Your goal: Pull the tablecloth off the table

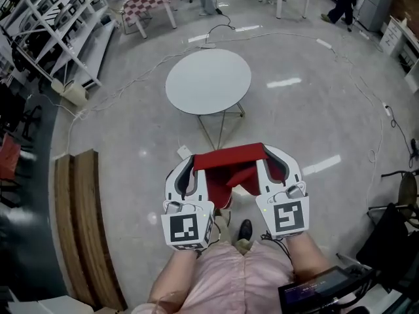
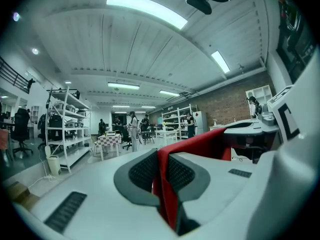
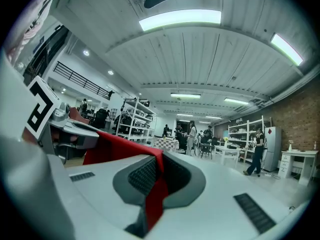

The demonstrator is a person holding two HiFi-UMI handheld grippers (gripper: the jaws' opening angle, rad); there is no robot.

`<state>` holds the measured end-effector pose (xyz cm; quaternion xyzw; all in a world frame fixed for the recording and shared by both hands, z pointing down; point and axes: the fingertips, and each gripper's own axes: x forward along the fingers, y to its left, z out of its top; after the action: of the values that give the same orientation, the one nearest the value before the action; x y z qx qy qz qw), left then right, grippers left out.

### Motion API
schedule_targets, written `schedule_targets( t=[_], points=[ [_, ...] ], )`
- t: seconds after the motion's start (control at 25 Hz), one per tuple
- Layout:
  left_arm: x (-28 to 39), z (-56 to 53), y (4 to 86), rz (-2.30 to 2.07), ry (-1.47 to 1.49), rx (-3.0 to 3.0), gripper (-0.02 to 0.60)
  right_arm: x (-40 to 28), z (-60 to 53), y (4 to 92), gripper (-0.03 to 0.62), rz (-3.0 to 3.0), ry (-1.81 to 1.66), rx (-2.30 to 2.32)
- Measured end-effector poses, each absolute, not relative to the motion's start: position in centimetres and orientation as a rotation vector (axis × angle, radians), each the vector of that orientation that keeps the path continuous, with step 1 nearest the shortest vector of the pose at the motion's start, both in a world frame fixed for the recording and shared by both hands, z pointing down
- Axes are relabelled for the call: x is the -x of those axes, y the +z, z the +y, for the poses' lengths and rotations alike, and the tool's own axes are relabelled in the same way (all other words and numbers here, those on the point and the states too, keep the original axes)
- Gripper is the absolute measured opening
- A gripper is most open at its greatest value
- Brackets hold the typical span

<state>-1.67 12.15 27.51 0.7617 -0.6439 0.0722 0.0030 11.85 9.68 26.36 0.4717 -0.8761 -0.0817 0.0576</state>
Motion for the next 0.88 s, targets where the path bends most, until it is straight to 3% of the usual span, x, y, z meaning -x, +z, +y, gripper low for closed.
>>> schedule_targets(
  t=[0.88],
  points=[
    [1.8,12.6,22.1,-2.077,0.099,-2.477,0.049,-11.8,10.4,22.0,0.025,-2.781,-0.160,-1.477]
  ],
)
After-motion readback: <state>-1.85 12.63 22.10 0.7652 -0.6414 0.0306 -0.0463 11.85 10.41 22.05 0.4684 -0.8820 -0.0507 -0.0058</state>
